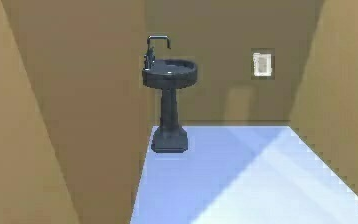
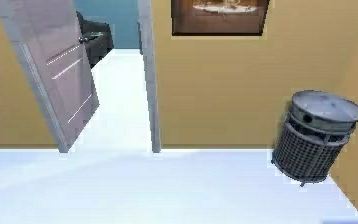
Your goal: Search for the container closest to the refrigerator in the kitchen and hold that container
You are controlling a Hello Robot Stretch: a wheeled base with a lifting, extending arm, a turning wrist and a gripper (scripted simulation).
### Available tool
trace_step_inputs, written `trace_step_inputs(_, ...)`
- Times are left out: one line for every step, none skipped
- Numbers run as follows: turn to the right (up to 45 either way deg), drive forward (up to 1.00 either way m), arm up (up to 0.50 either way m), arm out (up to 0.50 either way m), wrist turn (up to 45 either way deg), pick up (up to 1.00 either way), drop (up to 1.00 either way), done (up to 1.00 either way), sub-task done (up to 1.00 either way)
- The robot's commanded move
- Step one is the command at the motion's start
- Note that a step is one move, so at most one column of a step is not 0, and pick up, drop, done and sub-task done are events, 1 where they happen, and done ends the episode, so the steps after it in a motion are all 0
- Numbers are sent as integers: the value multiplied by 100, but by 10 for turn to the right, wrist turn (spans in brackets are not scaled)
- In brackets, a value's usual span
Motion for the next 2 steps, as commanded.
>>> trace_step_inputs(-450,0,0,0,0,0,0,0,0)
trace_step_inputs(-450,0,0,0,0,0,0,0,0)
